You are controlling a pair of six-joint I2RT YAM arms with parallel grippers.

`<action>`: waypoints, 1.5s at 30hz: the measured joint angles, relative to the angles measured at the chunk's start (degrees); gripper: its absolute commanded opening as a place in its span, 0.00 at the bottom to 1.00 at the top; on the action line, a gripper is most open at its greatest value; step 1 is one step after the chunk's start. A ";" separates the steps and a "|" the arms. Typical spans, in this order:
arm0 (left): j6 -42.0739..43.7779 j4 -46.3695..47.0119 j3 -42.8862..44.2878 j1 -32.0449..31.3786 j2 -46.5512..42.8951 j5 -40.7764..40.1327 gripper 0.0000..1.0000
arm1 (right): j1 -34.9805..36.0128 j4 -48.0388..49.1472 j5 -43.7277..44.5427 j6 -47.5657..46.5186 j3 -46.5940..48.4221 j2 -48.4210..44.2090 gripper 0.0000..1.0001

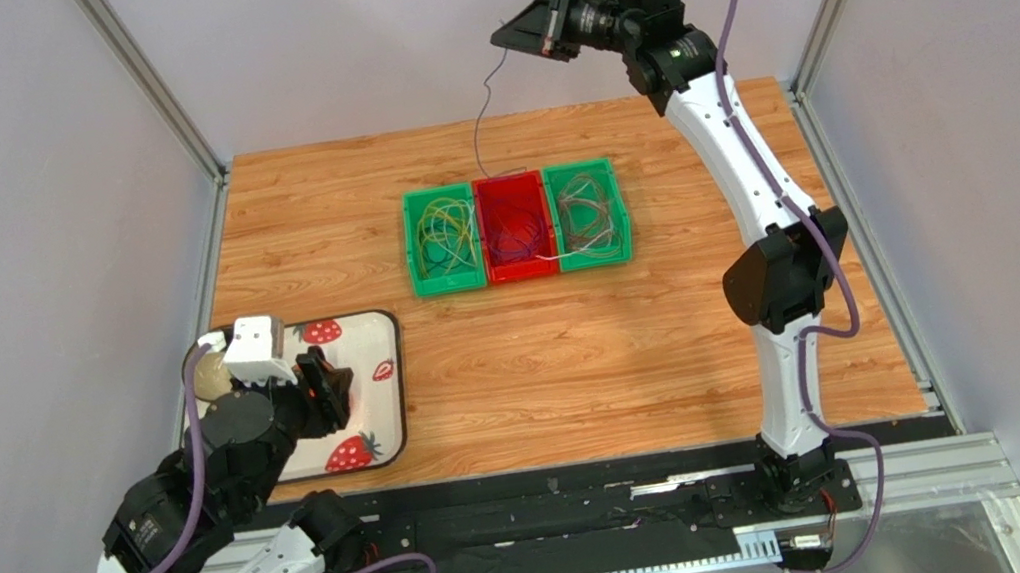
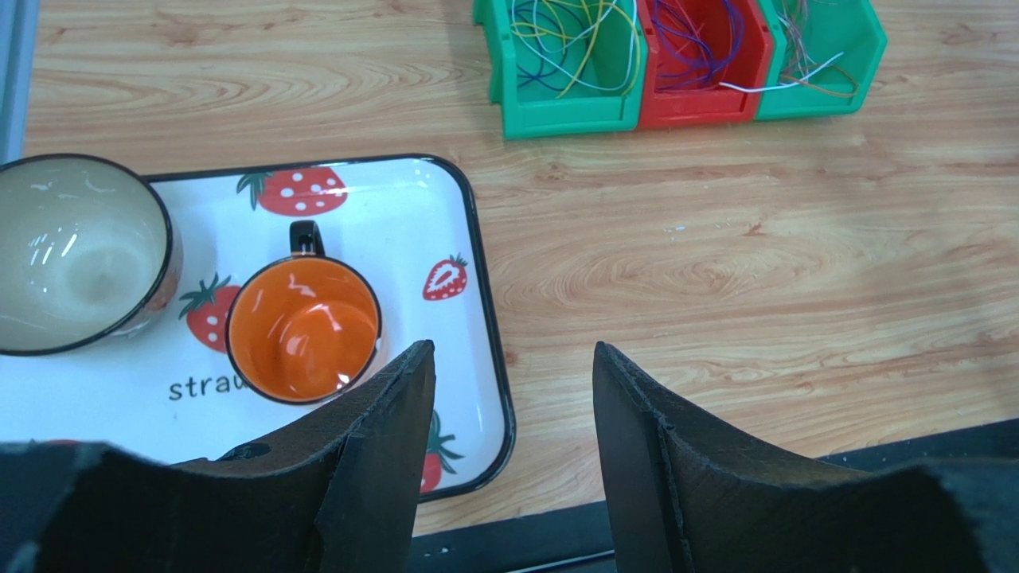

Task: Untangle the cables
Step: Place the cable in the bin.

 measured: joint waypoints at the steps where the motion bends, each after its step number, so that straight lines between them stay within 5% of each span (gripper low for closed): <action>1: 0.00 0.00 0.00 0.00 0.00 -0.02 0.60 | -0.24 0.85 0.13 0.13 -0.59 -0.20 0.00; 17: 0.00 0.00 -0.02 0.00 0.00 -0.20 0.59 | -0.83 7.48 0.92 3.41 -3.37 -0.24 0.00; 45: 0.02 0.02 -0.07 0.00 0.00 -0.15 0.59 | -0.90 13.33 0.48 2.80 -31.87 -1.99 0.00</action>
